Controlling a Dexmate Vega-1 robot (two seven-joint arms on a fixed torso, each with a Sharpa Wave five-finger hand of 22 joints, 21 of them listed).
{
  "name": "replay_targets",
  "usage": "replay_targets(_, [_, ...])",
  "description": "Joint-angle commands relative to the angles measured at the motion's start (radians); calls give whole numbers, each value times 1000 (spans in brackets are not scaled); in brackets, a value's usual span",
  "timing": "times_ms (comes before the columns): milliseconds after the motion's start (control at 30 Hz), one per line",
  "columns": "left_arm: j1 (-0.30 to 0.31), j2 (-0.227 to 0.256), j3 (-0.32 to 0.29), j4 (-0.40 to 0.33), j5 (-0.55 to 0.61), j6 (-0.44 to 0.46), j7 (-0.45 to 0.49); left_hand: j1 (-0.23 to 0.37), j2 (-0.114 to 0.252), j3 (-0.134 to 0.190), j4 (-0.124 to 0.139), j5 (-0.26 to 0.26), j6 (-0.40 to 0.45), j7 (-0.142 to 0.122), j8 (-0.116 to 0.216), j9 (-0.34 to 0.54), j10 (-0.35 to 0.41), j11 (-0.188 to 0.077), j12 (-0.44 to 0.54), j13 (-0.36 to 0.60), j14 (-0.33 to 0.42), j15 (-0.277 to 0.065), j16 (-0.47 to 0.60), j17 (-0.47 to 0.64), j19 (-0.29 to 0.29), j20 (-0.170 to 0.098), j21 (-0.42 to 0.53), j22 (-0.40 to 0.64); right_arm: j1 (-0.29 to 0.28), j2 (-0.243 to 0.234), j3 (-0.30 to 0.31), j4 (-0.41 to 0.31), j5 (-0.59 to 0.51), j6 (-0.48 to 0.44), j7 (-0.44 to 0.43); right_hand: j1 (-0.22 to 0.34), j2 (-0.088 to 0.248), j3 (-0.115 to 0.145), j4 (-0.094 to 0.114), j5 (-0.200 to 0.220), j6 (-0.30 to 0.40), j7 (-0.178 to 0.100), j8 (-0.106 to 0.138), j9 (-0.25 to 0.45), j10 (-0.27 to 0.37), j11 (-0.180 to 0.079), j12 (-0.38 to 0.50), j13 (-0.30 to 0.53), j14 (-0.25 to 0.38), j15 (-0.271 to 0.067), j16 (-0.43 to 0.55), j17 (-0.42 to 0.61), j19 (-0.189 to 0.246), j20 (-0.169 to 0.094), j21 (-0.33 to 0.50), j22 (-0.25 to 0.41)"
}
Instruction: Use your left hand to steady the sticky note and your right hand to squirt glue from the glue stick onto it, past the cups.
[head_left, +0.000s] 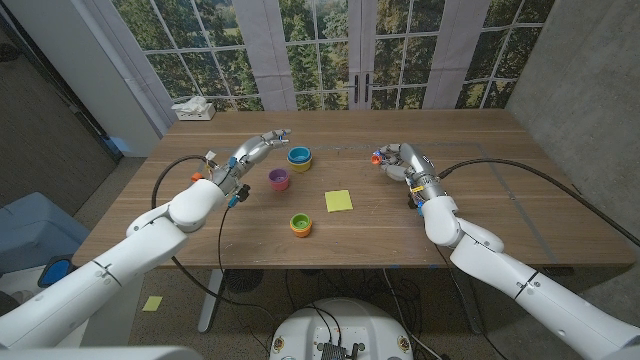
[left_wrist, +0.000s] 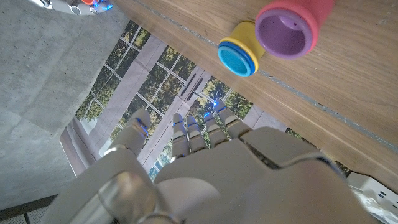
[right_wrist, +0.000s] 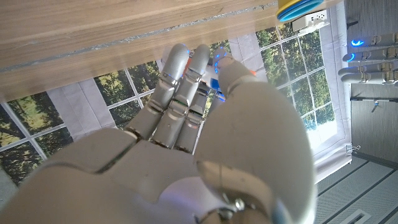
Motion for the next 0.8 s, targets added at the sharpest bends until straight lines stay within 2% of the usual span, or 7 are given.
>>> replay_targets(33, [-10,44,19,-42,94,46,-21,-18,33,0,13,2,2,-6,-1,3,3,3,-5,3,-6,-35,1,4,-8,1,-8,4,-43,5,14,-38,14,-8,-27,8,5,-6,0,11,61,50,10,2,25,13,8,0,-3,-81,3,3,-6,-117,1,4])
replay_targets(800, [-42,104,65,-69,209,62,-116,-40,26,1,36,3,14,-1,1,3,14,3,-5,3,-11,-46,-2,3,-12,0,-20,5,-89,22,20,-108,43,-26,-28,8,14,-17,2,11,64,51,5,5,31,13,9,-11,-4,-81,3,7,-6,-117,3,3])
